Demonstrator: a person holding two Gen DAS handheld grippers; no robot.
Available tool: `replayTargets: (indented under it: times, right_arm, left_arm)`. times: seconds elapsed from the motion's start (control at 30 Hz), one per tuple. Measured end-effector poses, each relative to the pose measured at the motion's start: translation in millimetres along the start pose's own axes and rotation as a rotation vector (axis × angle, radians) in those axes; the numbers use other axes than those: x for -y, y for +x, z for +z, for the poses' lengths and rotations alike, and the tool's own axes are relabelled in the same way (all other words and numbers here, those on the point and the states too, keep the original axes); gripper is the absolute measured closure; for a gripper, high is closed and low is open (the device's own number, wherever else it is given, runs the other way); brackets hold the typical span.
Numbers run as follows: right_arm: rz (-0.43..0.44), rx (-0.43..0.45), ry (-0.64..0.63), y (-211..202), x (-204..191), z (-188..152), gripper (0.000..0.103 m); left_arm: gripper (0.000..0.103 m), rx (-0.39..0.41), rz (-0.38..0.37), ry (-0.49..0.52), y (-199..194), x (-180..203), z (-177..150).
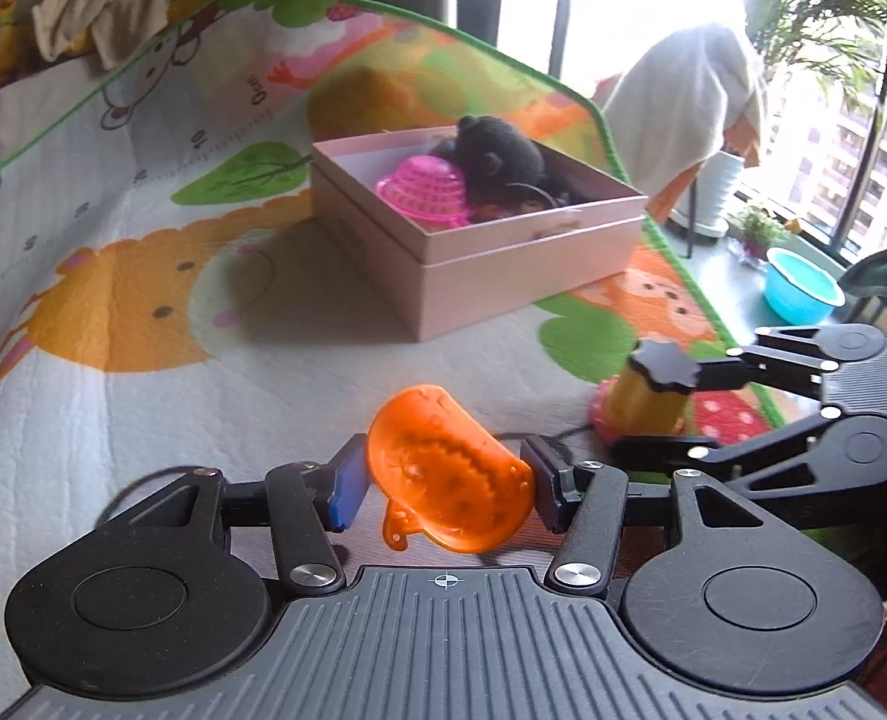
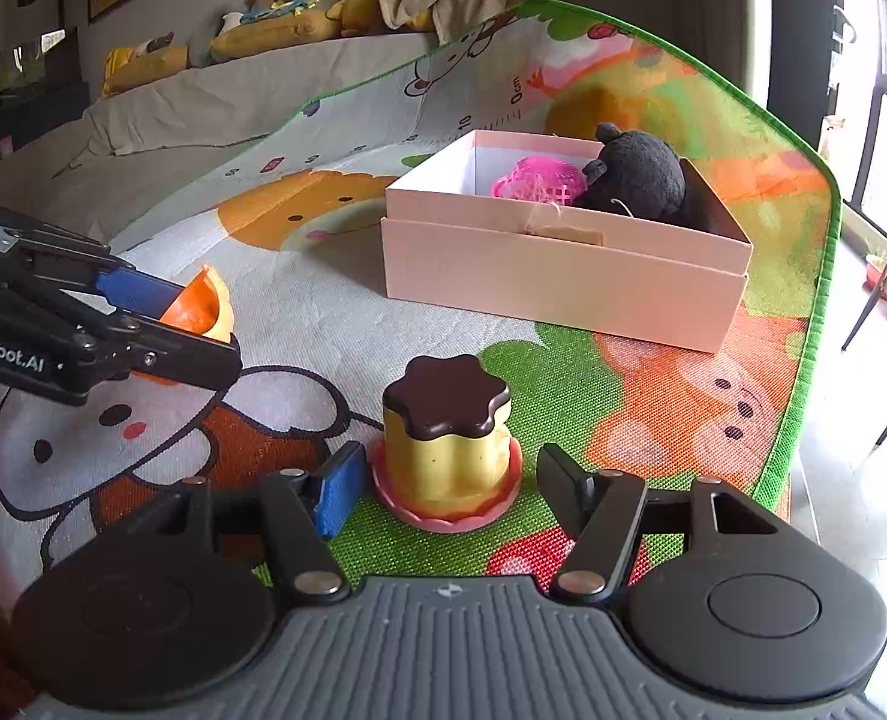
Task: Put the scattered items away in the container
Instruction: 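Carry the pumpkin with the left tool while the right tool carries the pudding toward the box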
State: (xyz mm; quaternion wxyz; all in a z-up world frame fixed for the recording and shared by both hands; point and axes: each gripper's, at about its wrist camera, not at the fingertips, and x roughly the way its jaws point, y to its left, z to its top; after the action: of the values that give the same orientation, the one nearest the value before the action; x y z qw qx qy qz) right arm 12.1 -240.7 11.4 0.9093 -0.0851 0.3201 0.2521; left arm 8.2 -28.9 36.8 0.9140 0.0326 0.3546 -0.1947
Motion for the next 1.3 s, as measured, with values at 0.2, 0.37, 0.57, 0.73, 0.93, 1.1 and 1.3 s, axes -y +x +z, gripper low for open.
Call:
replayTargets:
  times: [0.2,0.37,0.57,0.73,0.93,1.1,1.3]
  right_arm:
    - [0.016,-0.02,0.001,-11,8,-2,0.049]
    - [0.002,-0.03,0.014,-17,15,-4,0.05]
    - [-0.021,-0.039,-0.033,-20,15,-7,0.049]
    - [-0.01,-0.036,-0.017,-15,20,-8,0.043]
    - [0.007,-0.03,-0.018,-14,21,-6,0.048]
    - [0.011,-0.038,-0.01,-16,25,-4,0.048]
    - [-0.016,0.011,-0.075,-35,35,14,0.048]
  left_arm:
    - [0.044,-0.011,-0.045,0.016,4,21,-3]
    - [0.044,-0.025,-0.067,0.025,10,31,-7]
    - [0.044,-0.034,-0.085,0.027,13,36,-10]
    - [0.043,-0.057,-0.079,0.032,19,37,-13]
    - [0.042,-0.073,-0.078,0.032,21,37,-16]
    - [0.045,-0.073,-0.074,0.042,20,39,-14]
    - [0.048,-0.042,-0.074,0.102,9,43,5]
